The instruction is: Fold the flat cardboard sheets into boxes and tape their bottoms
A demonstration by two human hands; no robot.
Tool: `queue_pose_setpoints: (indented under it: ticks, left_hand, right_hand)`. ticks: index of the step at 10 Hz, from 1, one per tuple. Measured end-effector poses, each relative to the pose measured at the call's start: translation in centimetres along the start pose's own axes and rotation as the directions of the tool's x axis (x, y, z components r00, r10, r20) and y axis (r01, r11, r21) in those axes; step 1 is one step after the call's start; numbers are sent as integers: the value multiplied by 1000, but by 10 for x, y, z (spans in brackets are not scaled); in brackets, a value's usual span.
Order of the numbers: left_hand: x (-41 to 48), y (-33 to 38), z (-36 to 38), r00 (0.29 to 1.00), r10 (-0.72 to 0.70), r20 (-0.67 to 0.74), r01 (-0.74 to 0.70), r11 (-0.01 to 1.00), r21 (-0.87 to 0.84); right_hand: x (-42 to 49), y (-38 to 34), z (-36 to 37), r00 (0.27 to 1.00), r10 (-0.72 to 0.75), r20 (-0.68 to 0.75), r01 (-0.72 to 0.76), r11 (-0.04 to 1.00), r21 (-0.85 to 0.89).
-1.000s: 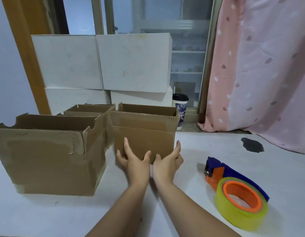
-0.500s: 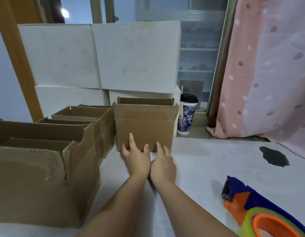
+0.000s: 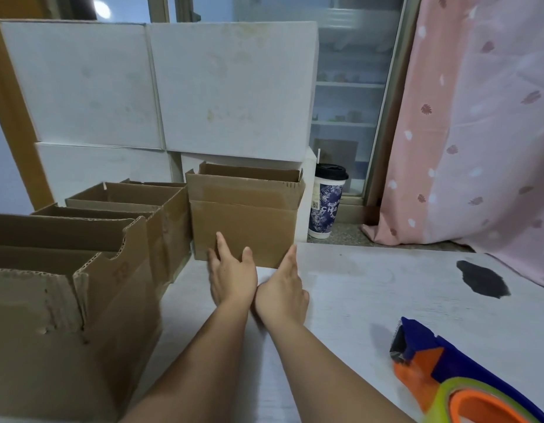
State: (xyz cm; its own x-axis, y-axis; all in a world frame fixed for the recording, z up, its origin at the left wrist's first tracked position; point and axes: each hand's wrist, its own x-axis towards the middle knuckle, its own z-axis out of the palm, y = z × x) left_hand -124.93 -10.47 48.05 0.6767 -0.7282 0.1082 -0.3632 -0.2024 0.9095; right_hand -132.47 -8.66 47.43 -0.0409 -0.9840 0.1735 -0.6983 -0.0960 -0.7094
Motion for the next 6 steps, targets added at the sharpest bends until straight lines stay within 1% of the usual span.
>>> queue_pose_setpoints:
  ticks: [1,2,3,4,5,6]
  left_hand:
    - [-3,-5,-4,998,52,34,-51,998,-25]
    - [-7,-9,-8,989,121,89,-118,993,-30]
    - [-13,-12,-15,987,120,104,-110,989,-96]
    - [-32,-13,-26,980,122,159,-90,976,-197]
    - [-56,-6,-37,945,146,291,-72,965,-252]
    - [-85,-9,-47,927,202,316,-174,978,-114]
  right_hand:
    - [1,-1,-1,999,-8,35,9,1000,-25]
    - [2,-1,0,999,-12,40,14,999,-39]
    - [2,0,1,999,-2,39,3,1000,-28]
    - [-2,-3,-2,999,-34,30,34,999,6]
    - [-5,-1,-14,996,-10,85,-2,989,145]
    - [-20,2,-24,985,-15,171,-10,990,144]
